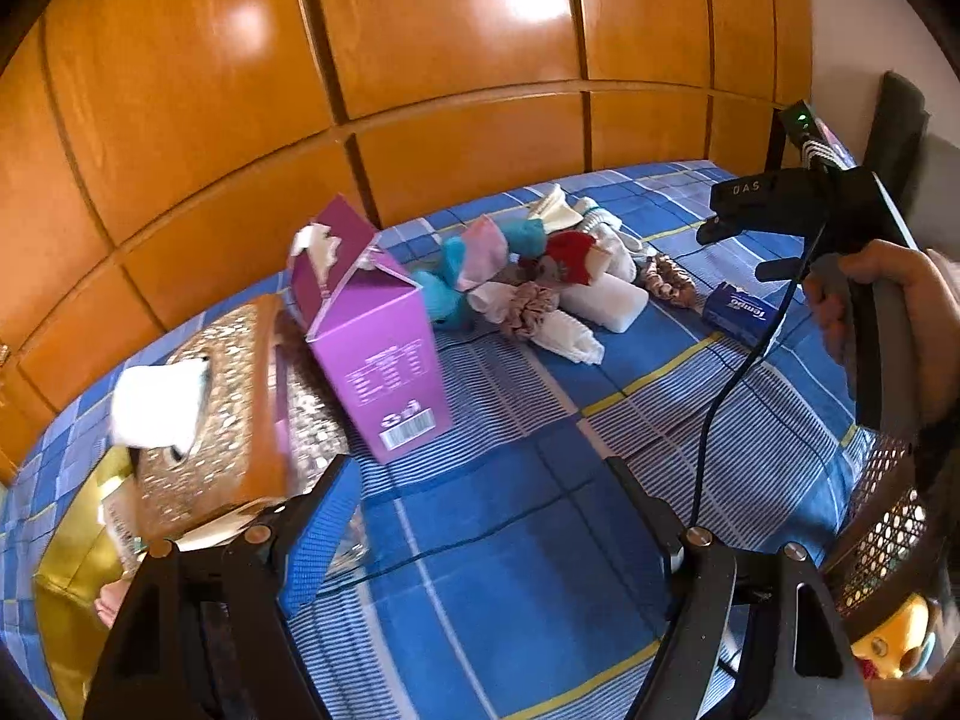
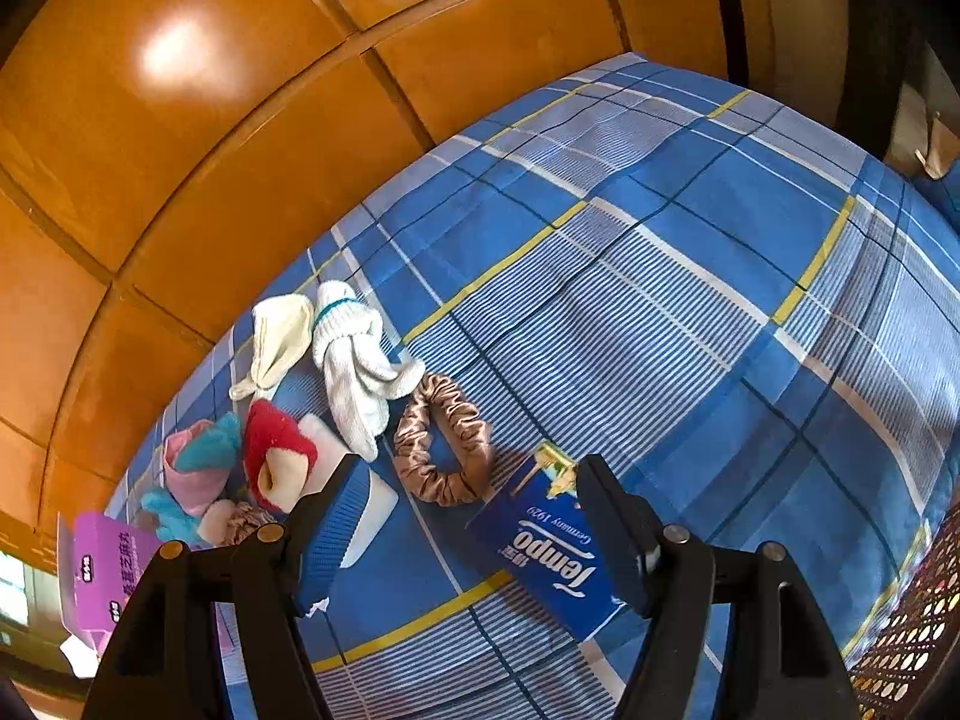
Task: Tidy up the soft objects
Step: 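Return both tools to the pile of soft items, then grasp the white cloth with brown scrunchie with the left tool while the right tool grasps the teal plush bear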
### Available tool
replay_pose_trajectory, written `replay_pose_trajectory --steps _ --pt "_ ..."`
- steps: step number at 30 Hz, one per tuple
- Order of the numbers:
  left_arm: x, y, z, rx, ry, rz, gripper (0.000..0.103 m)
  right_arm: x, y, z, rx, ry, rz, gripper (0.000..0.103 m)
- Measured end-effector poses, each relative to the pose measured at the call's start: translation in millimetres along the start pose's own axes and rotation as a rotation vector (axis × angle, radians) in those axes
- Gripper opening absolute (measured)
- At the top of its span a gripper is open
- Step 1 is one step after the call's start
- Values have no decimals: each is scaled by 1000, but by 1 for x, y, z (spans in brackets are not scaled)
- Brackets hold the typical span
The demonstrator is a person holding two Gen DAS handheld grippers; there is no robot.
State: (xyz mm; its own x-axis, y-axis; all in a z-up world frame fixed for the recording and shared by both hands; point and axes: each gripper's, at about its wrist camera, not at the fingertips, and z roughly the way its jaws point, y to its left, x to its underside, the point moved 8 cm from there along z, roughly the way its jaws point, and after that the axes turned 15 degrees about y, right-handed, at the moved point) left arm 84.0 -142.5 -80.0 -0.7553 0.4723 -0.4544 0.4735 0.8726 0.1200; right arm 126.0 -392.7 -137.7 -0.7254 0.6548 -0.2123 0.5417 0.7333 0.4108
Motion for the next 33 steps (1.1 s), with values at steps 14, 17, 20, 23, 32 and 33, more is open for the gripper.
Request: replay_pose_trajectory --steps 14,17,20,23,32,33 --pt "-77 -36 61 144 98 -61 77 -4 -20 -3 -124 14 132 72" --pt "-91 -37 86 139 136 -113 77 -3 -18 -1 -142 20 131 72" --pt "-104 -32 109 106 150 -171 77 -3 -16 -1 -157 24 125 72" --pt "-114 -27 126 94 158 -224 77 -3 -14 -1 -175 25 124 73" --pt "-128 -33 164 34 185 -199 42 0 0 3 -191 53 67 73" --pt "-127 -33 167 55 188 -195 42 1 1 3 -189 54 60 73"
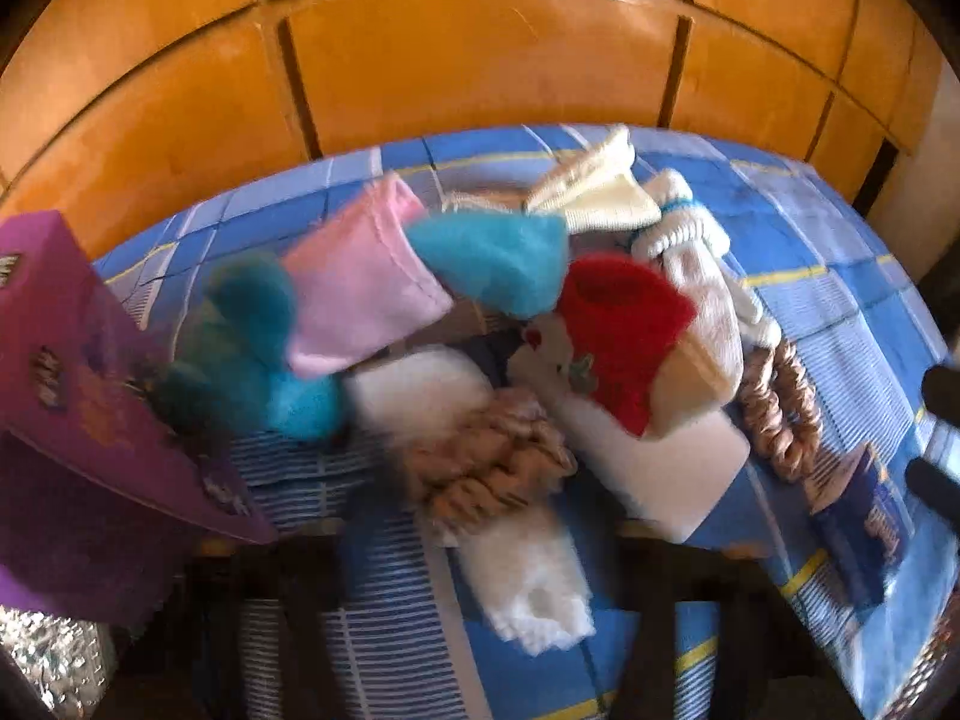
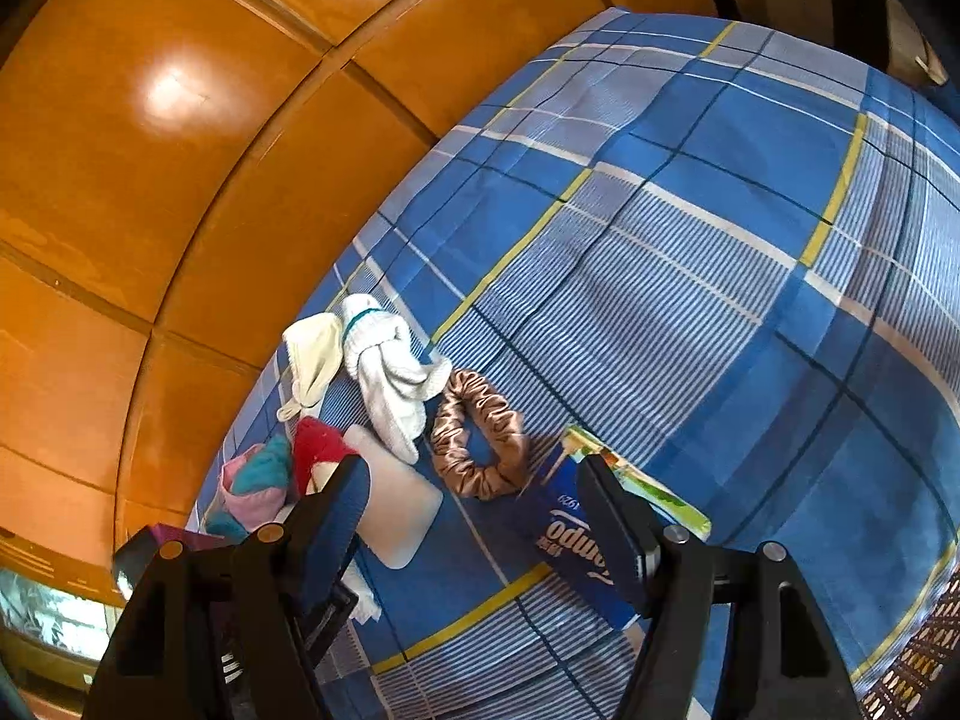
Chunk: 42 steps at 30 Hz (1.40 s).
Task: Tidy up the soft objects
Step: 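Grasp the white cloth with brown scrunchie with the left tool while the right tool grasps the teal plush bear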
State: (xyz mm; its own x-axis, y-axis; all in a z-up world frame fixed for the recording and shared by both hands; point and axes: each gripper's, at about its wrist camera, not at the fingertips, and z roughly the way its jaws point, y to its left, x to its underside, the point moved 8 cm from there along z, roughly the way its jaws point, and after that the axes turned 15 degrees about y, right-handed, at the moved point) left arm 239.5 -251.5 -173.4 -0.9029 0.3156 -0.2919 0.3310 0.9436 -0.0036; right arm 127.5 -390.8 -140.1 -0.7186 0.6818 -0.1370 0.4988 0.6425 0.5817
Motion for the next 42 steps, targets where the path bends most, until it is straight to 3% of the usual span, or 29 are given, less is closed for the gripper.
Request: replay_pose_trajectory --steps 5,13,19,29,31,36,40,42 --pt "27 21 -13 82 -28 -26 39 2 5 3 3 9 -26 72" --pt "92 60 -36 117 -19 -89 39 9 19 10 27 38 -102 72" --pt "136 63 -60 102 -46 7 39 39 79 25 19 106 -367 71" --pt "170 75 -72 108 -50 95 39 115 191 82 -5 321 -799 71" --pt "172 77 -71 122 -46 107 39 116 201 80 34 300 -906 71" --pt "179 84 -69 162 -50 120 39 88 207 70 302 210 -1203 72" --pt "178 84 -66 187 -52 123 39 68 209 85 553 232 -1431 73" --pt "177 84 -66 200 -54 119 39 68 213 96 602 286 -1518 75"
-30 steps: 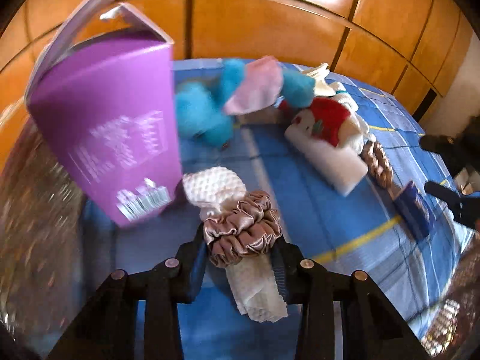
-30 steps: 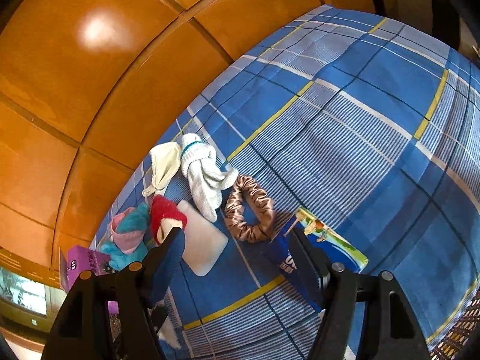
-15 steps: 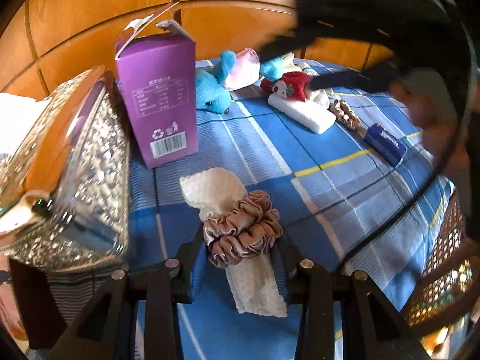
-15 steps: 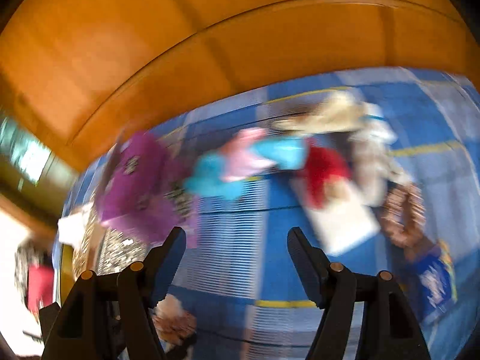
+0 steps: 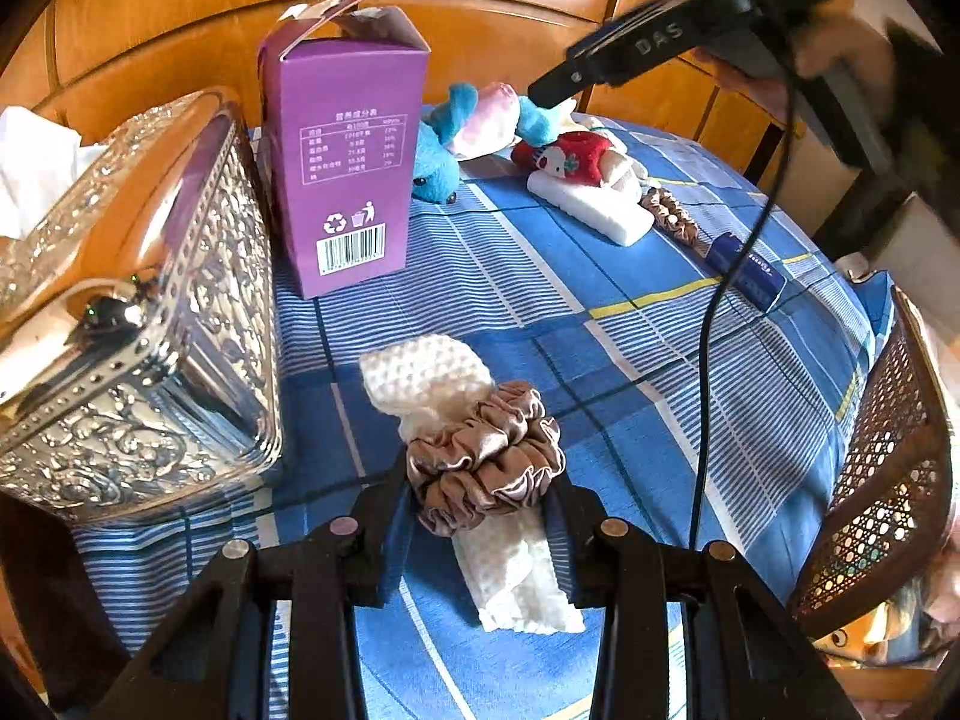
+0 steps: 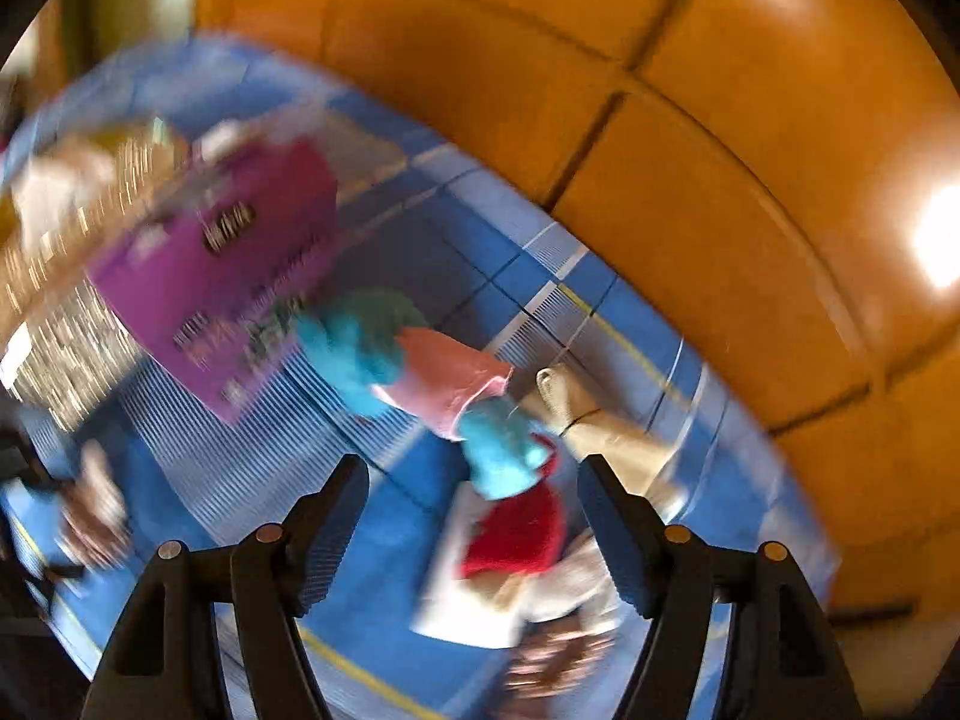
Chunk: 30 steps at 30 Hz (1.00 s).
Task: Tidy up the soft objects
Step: 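Grasp the white cloth with brown scrunchie with the left tool while the right tool grasps the teal plush bear, then carry the white cloth into the gold tray and release it with the left tool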
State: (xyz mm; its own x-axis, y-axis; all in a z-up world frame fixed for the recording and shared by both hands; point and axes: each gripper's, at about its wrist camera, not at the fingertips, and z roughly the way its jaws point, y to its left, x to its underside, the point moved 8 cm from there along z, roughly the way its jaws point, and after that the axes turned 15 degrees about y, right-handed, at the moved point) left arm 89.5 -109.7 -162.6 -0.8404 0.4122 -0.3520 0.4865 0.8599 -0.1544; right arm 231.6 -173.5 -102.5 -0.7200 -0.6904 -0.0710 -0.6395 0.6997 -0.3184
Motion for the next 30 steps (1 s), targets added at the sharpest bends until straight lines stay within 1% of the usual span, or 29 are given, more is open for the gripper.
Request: replay_pose_trajectory --steps 1,3,5,7,8,9,11,12,14,17,18,19,20,23,25,27,30 --pt "0 0 0 6 -1 -3 39 -7 5 5 2 24 -62 76" --pt "0 1 0 17 -4 -8 39 -17 8 18 38 62 -113 76" --pt "1 1 0 20 -5 -7 39 -30 10 32 37 93 -141 76" --pt "1 1 1 20 -7 -4 39 -40 12 51 57 121 -147 74" --pt "2 2 0 20 -8 -3 39 -43 13 58 53 128 -134 63" --pt "2 2 1 20 -9 -3 39 -46 14 63 22 120 -104 47" --pt "2 2 2 20 -10 -2 39 -48 15 62 -10 86 -48 31" --pt "2 2 2 20 -11 -1 39 -46 16 57 -25 61 -25 27" --pt "3 3 1 17 -13 1 39 -42 15 43 -53 21 31 25" --pt "3 2 1 15 -15 -1 39 -30 8 12 -87 -54 127 25" --pt "4 2 2 17 -16 -5 39 -21 3 1 -118 -68 190 26" --pt "4 2 2 17 -17 -7 39 -18 1 -4 -136 -70 223 26" --pt "4 2 2 15 -15 -12 39 -6 -2 -10 -165 -67 291 26" --pt "1 -1 -2 10 -16 -6 39 22 -6 -11 -226 -53 442 26" --pt "-4 -6 -10 16 -34 7 39 53 -1 -11 -265 -50 543 27" --pt "-14 -14 -24 19 -69 30 39 79 8 -4 -287 -35 608 27" --pt "-32 -25 -44 38 -112 49 39 112 27 16 -344 7 669 27"
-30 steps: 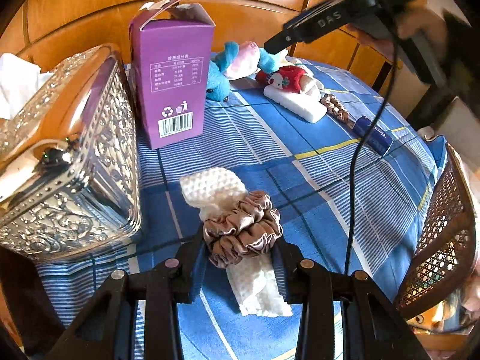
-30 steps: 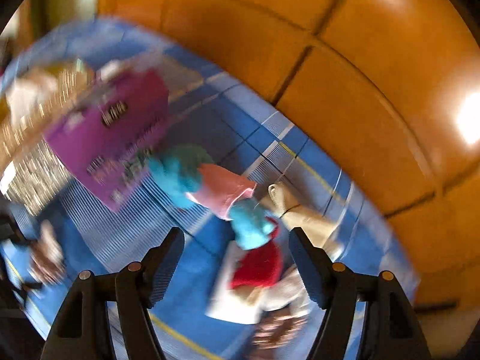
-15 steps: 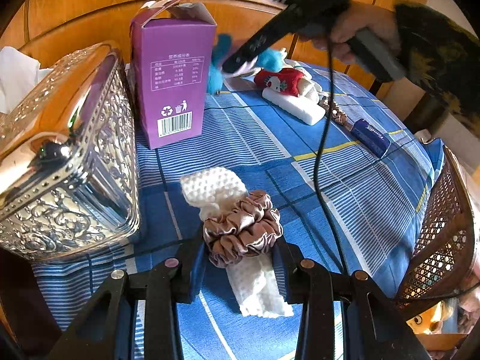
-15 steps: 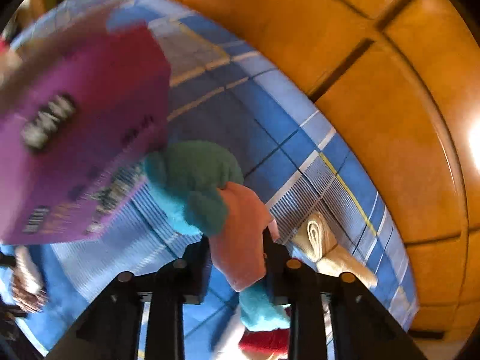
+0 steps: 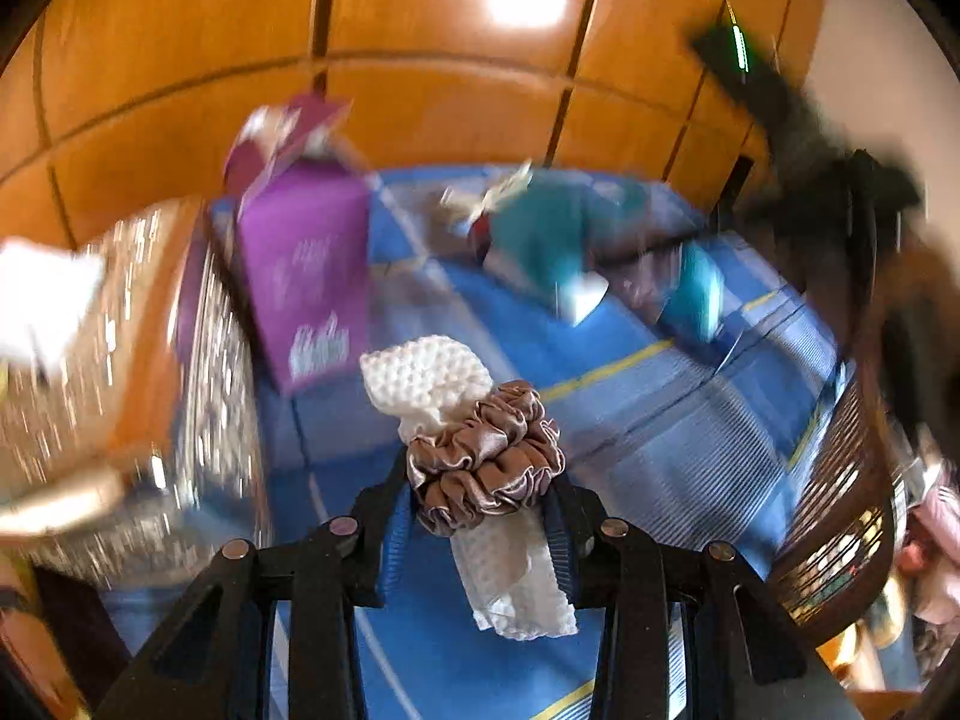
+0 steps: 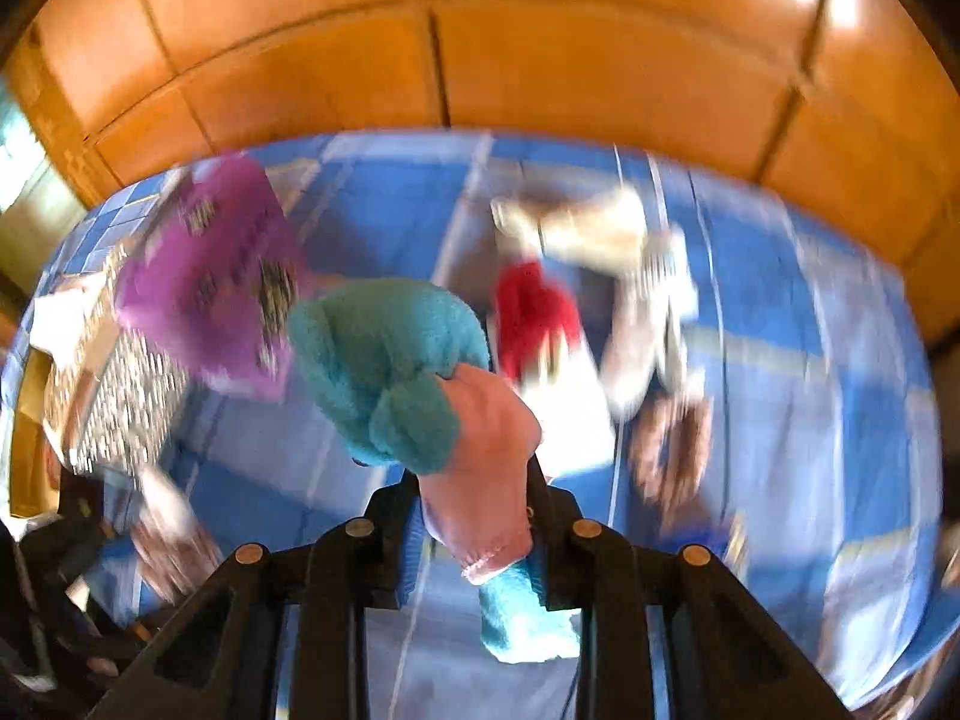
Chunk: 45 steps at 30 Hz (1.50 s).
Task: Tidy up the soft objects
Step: 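Carry the white cloth into the gold tray and release it with the left tool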
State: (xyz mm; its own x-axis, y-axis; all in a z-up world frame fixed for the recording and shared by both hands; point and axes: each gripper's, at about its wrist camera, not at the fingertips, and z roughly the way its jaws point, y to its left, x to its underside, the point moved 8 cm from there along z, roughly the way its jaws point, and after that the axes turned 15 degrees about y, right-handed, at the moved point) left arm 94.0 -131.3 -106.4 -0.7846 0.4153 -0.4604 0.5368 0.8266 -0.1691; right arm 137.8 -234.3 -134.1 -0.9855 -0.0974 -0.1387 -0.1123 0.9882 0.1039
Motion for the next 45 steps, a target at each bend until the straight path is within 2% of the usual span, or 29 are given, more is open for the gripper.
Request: replay_pose_trajectory --steps 3,5,7,11,13,15,18,21,23,27,35,38,40,43,45 --pt "-31 -12 -18 12 -45 12 39 18 -1 24 -49 58 47 27" --pt "-55 -17 -28 23 -66 6 39 18 5 33 -78 52 60 27" --pt "-78 -21 -39 30 -95 8 39 14 12 44 -51 52 48 27" --pt "-136 -19 -63 -13 -175 25 39 14 20 57 2 66 9 28" --pt "-164 1 -73 -50 -209 -23 39 13 19 59 10 73 9 28" --pt "-178 29 -83 -75 -231 -100 39 12 16 57 12 73 7 28" --pt "-175 87 -103 -163 -271 -234 39 11 13 57 23 71 1 28" --pt "-141 151 -123 -240 -278 -386 39 9 13 59 42 71 -10 29" --pt "-108 184 -132 -277 -277 -455 39 13 17 60 47 69 -10 29" --pt "-37 221 -148 -349 -272 -539 39 14 19 60 50 70 -13 29" --pt "94 233 -142 -400 -192 -659 39 15 24 63 75 63 -31 29" --pt "123 231 -130 -396 -159 -693 41 16 27 64 91 56 -41 29" --pt "137 231 -126 -421 -139 -701 43 17 28 63 104 49 -47 29" --pt "157 246 -123 -419 -117 -769 45 18 29 63 119 40 -49 28" --pt "165 257 -125 -444 -114 -797 46 18 31 64 127 33 -45 28"
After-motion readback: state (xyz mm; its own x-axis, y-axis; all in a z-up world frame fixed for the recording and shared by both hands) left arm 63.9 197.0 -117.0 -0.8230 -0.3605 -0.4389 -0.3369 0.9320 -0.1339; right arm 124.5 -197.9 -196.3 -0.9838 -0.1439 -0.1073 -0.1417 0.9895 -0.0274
